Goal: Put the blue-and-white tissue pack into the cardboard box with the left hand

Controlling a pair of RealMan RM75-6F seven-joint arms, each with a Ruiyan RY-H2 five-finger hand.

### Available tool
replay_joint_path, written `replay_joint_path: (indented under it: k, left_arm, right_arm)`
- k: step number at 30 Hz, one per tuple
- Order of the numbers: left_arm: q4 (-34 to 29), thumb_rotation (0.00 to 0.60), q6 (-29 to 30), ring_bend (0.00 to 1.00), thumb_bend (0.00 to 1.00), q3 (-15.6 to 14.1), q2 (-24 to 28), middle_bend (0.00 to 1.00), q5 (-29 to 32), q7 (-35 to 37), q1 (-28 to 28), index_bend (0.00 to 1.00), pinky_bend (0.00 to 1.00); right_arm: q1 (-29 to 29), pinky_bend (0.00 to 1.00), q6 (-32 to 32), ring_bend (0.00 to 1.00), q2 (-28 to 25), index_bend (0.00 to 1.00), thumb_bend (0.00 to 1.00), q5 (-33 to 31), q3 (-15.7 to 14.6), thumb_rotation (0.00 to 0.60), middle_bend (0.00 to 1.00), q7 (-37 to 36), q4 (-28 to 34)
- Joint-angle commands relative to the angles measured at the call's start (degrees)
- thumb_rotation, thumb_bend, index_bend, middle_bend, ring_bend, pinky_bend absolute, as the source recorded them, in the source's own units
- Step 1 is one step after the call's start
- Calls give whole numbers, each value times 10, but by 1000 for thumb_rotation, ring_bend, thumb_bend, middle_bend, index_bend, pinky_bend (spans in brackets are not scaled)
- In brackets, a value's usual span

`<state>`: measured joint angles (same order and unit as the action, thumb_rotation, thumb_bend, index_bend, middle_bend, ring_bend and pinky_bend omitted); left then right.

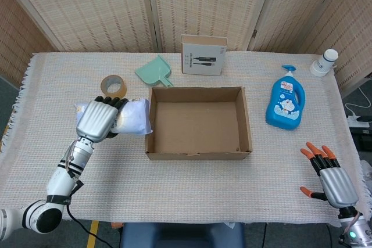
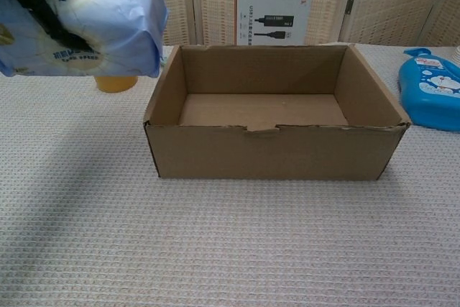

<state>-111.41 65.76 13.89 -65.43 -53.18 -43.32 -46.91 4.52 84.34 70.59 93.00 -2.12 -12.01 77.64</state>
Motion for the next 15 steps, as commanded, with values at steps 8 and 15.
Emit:
replay_joint_path:
  k: [8, 15]
  left_arm:
    - [32, 600, 45, 573, 274, 59, -144, 685, -1, -20, -88, 589, 655]
    - [88, 600, 42, 573, 274, 79, -235, 685, 2, -42, -150, 591, 660]
  right_arm:
    - [-2, 0, 0, 0, 1, 123, 0, -10, 4, 600, 0, -31, -21]
    - [-5, 0, 4, 0, -3, 123, 0, -17, 9, 600, 0, -47, -29]
